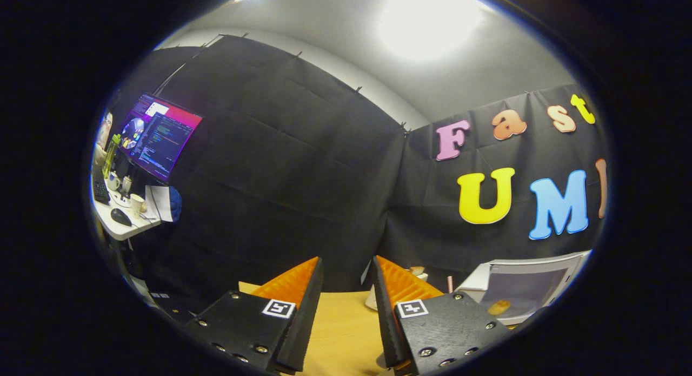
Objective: Open the microwave, put the food inside, and close the microwave door.
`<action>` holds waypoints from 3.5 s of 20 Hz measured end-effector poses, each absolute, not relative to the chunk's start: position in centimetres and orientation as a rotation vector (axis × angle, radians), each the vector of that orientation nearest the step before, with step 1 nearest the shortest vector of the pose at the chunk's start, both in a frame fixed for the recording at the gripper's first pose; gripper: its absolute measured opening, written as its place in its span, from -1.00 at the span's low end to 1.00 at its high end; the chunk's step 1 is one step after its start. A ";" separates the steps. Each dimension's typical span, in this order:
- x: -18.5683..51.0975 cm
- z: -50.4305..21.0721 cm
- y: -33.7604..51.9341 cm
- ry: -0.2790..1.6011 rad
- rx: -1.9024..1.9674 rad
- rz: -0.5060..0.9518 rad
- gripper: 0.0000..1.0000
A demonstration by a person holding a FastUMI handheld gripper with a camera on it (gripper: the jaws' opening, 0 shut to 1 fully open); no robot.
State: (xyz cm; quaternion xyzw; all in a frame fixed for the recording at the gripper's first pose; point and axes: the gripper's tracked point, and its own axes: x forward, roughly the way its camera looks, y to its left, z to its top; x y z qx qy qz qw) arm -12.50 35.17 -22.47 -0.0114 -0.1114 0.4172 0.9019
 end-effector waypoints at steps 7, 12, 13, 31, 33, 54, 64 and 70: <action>-10.8 -28.2 38.1 -0.006 0.084 0.904 -0.94; -8.3 -32.7 36.7 0.096 0.034 0.869 -0.98; -7.6 -33.3 36.3 0.099 0.024 0.853 -0.98; 0.0 -35.6 19.3 0.142 0.028 0.485 -0.98; 1.1 -35.7 16.8 0.151 0.029 0.445 -0.98; 13.0 -36.6 -1.9 0.238 0.018 0.052 -0.98; 17.4 -36.9 -3.0 0.235 -0.044 -0.097 -0.99; 18.1 -37.5 -3.2 0.259 -0.022 -0.106 -0.98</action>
